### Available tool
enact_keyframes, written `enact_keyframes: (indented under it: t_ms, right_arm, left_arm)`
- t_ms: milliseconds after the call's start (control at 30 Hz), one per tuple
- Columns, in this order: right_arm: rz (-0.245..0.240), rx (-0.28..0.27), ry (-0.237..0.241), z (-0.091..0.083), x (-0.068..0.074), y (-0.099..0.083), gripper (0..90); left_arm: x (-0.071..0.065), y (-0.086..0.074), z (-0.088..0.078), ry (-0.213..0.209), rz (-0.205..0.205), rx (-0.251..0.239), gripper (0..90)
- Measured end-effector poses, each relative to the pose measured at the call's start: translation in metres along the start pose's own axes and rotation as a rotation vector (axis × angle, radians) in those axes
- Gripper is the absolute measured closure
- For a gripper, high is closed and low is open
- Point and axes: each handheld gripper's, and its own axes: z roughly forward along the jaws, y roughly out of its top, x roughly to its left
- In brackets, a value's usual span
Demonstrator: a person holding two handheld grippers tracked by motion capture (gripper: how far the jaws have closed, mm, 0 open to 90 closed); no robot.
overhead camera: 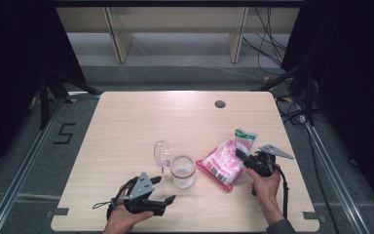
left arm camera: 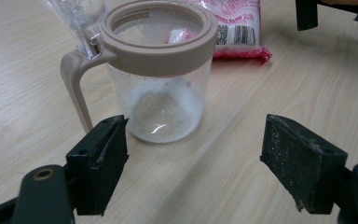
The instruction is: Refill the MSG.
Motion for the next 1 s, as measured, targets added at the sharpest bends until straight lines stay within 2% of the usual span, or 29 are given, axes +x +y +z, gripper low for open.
enact_keyframes:
  t_ms: [33, 67, 100, 133, 167, 200, 233, 267, 300, 333, 367, 400, 433, 467, 500, 533, 567, 600, 633, 700, 733, 767, 800, 833, 867, 900, 933, 967, 1000]
  right_arm:
    - [0.006, -0.022, 0.023, -0.002, 0.003, 0.002, 90.0]
    - [-0.015, -0.039, 0.033, -0.003, 0.005, 0.005, 90.0]
    - [-0.009, -0.033, 0.039, -0.005, 0.009, 0.006, 90.0]
    - [-0.013, -0.056, 0.045, -0.004, 0.012, 0.008, 90.0]
    - [-0.011, -0.049, 0.059, -0.007, 0.014, 0.010, 90.0]
    - [-0.005, -0.036, 0.057, -0.010, 0.018, 0.011, 90.0]
    - [-0.034, -0.061, 0.076, -0.009, 0.018, 0.012, 90.0]
    - [-0.061, -0.059, 0.064, -0.011, 0.019, 0.014, 90.0]
    - [-0.055, -0.063, 0.076, -0.012, 0.020, 0.015, 90.0]
    - [-0.032, -0.058, 0.084, -0.014, 0.023, 0.016, 90.0]
    - [-0.055, -0.074, 0.098, -0.015, 0.023, 0.018, 90.0]
    - [-0.054, -0.070, 0.094, -0.017, 0.025, 0.019, 90.0]
    - [-0.045, -0.084, 0.110, -0.018, 0.026, 0.019, 90.0]
    - [-0.004, -0.079, 0.123, -0.020, 0.030, 0.020, 90.0]
    - [-0.027, -0.107, 0.149, -0.019, 0.029, 0.020, 90.0]
    - [0.015, -0.096, 0.165, -0.021, 0.033, 0.020, 90.0]
    - [-0.006, -0.119, 0.177, -0.020, 0.034, 0.022, 90.0]
    - [0.019, -0.105, 0.182, -0.023, 0.038, 0.023, 90.0]
    - [-0.001, -0.115, 0.182, -0.024, 0.039, 0.024, 90.0]
    - [0.004, -0.129, 0.210, -0.025, 0.043, 0.028, 90.0]
    - [0.000, -0.127, 0.214, -0.026, 0.045, 0.030, 90.0]
    - [0.000, -0.126, 0.218, -0.026, 0.047, 0.031, 90.0]
    - [0.016, -0.117, 0.220, -0.027, 0.049, 0.032, 90.0]
    - [0.004, -0.123, 0.233, -0.026, 0.050, 0.034, 90.0]
    - [0.003, -0.111, 0.226, -0.027, 0.052, 0.035, 90.0]
    - [-0.007, -0.116, 0.243, -0.026, 0.052, 0.037, 90.0]
    - [-0.016, -0.112, 0.245, -0.025, 0.054, 0.040, 90.0]
    - [-0.016, -0.112, 0.245, -0.025, 0.054, 0.040, 90.0]
    - [-0.029, -0.100, 0.249, -0.025, 0.057, 0.043, 90.0]
  left_arm:
    - [-0.002, -0.001, 0.001, -0.004, -0.032, 0.000, 21.8]
    - [-0.001, 0.000, 0.001, 0.002, 0.009, 0.006, 21.8]
    - [-0.004, 0.000, 0.002, 0.002, -0.023, -0.004, 21.8]
    - [-0.004, 0.000, 0.002, -0.001, -0.016, 0.006, 21.8]
    - [-0.004, 0.000, 0.003, -0.006, -0.004, 0.005, 21.8]
    - [-0.005, 0.000, 0.003, -0.014, -0.025, 0.008, 21.8]
    - [-0.006, -0.001, 0.004, -0.012, -0.024, 0.007, 21.8]
    - [-0.006, 0.000, 0.004, -0.003, -0.005, 0.017, 21.8]
    - [-0.007, -0.001, 0.005, -0.003, -0.014, 0.007, 21.8]
    - [-0.007, 0.000, 0.005, -0.013, -0.003, 0.017, 21.8]
    - [-0.009, 0.000, 0.007, -0.014, -0.013, 0.012, 21.8]
    - [-0.009, 0.000, 0.007, -0.008, 0.001, 0.021, 21.8]
    - [-0.013, 0.000, 0.009, -0.013, -0.012, 0.009, 21.7]
    - [-0.014, 0.000, 0.010, -0.002, 0.015, 0.028, 21.8]
    - [-0.016, 0.000, 0.012, -0.020, 0.005, 0.025, 21.8]
    - [-0.018, -0.001, 0.014, -0.022, 0.012, 0.031, 21.8]
    - [-0.019, -0.001, 0.015, -0.027, 0.018, 0.036, 21.8]
    - [-0.022, -0.001, 0.018, -0.028, 0.007, 0.022, 21.8]
    - [-0.022, -0.001, 0.018, -0.028, 0.021, 0.038, 21.8]
    - [-0.023, -0.001, 0.020, -0.044, 0.025, 0.048, 21.8]
    - [-0.025, -0.001, 0.020, -0.046, 0.019, 0.033, 21.8]
    - [-0.025, 0.000, 0.020, -0.050, 0.020, 0.041, 21.9]
    - [-0.027, 0.000, 0.021, -0.050, 0.014, 0.033, 22.1]
    - [-0.028, 0.000, 0.021, -0.044, 0.023, 0.030, 22.3]
    - [-0.030, 0.000, 0.022, -0.043, 0.014, 0.024, 22.3]
    - [-0.030, 0.000, 0.023, -0.037, 0.029, 0.032, 22.3]
    - [-0.032, 0.000, 0.024, -0.056, 0.014, 0.026, 22.3]
    - [-0.032, 0.000, 0.024, -0.046, 0.029, 0.031, 22.3]
    - [-0.033, 0.000, 0.025, -0.057, 0.022, 0.033, 22.5]
